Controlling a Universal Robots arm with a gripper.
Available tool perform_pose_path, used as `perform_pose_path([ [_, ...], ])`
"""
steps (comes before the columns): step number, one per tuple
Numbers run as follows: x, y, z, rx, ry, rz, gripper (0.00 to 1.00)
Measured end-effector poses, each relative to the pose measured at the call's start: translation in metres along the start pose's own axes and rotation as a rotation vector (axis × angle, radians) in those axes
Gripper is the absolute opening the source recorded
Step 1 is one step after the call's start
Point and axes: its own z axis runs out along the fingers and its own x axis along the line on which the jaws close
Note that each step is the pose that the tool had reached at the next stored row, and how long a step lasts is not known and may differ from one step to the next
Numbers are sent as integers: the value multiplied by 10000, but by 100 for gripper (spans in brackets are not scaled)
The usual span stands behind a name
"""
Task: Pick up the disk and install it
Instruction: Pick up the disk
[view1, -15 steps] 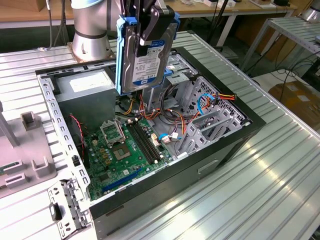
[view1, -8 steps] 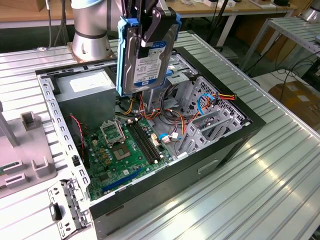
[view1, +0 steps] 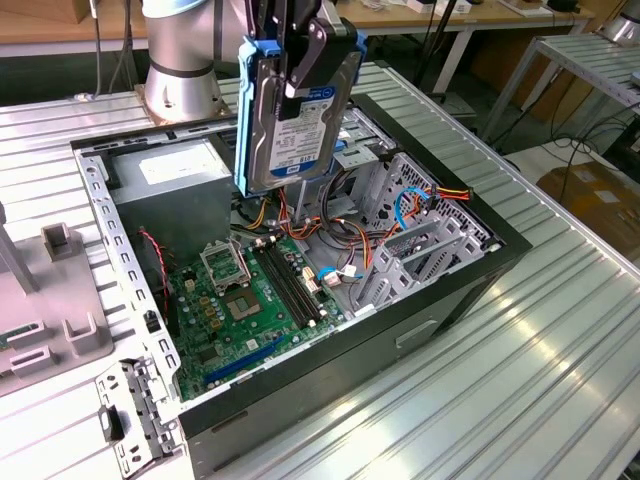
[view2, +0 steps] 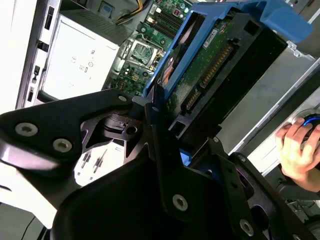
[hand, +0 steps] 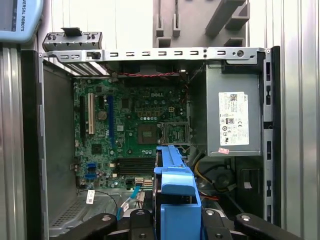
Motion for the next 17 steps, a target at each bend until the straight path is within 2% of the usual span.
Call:
perform_pose_path([
  [17, 130, -5, 3, 0, 0, -1, 36],
])
